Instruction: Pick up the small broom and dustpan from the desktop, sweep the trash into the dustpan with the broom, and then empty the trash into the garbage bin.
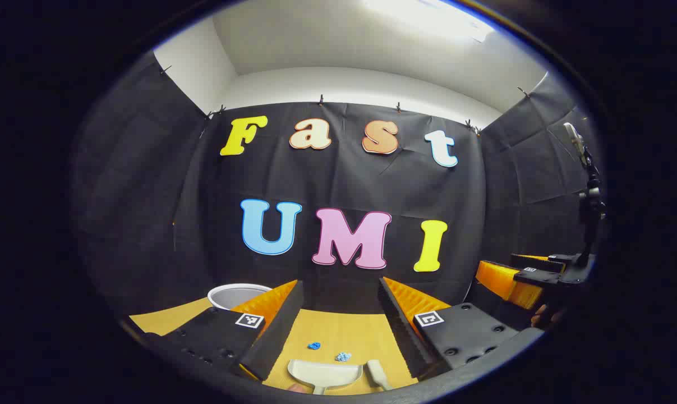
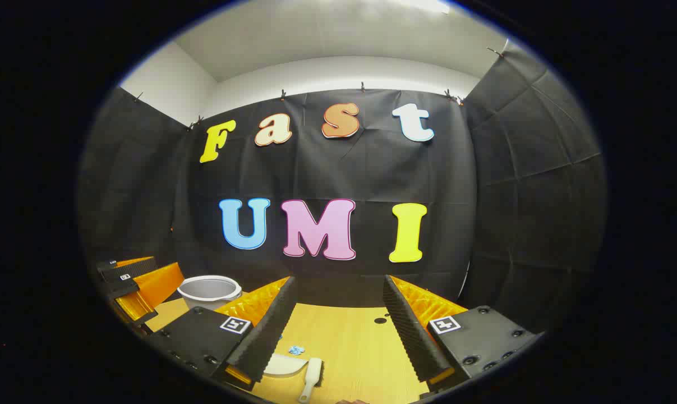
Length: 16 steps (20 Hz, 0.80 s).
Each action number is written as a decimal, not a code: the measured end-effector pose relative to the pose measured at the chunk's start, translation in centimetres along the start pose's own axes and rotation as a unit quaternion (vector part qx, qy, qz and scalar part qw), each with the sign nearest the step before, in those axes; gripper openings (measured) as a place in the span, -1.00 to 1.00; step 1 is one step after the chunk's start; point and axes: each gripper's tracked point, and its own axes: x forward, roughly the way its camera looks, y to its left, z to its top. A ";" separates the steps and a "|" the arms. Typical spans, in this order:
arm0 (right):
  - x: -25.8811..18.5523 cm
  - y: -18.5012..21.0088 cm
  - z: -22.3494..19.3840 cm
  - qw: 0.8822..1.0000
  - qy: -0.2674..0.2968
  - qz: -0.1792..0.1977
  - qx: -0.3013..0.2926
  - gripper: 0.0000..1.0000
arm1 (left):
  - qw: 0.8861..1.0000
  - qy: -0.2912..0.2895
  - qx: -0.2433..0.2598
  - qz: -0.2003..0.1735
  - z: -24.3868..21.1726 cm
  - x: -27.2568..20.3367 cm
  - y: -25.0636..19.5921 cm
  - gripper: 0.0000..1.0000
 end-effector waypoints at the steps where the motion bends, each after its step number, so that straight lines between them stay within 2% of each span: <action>1: 0.3 -0.2 0.1 1.000 0.000 0.006 0.001 0.98 | 1.000 -0.012 0.009 -0.006 0.8 0.2 -0.9 0.60; 4: 1.2 -1.1 1.4 1.000 -0.020 0.018 0.001 0.98 | 0.999 -0.043 0.003 -0.019 1.7 0.9 -3.3 0.60; 7: 1.1 -1.4 2.1 0.999 -0.025 0.020 -0.007 0.94 | 0.999 -0.018 -0.001 -0.041 1.1 1.8 -5.3 0.60; 8: 1.1 -1.3 2.6 0.999 -0.030 0.020 -0.011 0.99 | 0.999 -0.014 0.000 -0.048 1.3 2.1 -5.5 0.60; 11: 1.2 -1.5 3.4 0.999 -0.040 0.005 -0.036 0.94 | 0.998 -0.010 -0.008 -0.057 1.6 3.4 -4.7 0.60; 16: 1.5 0.3 3.2 0.998 -0.027 -0.016 -0.046 0.98 | 0.998 0.007 0.017 -0.058 1.5 5.0 -1.9 0.60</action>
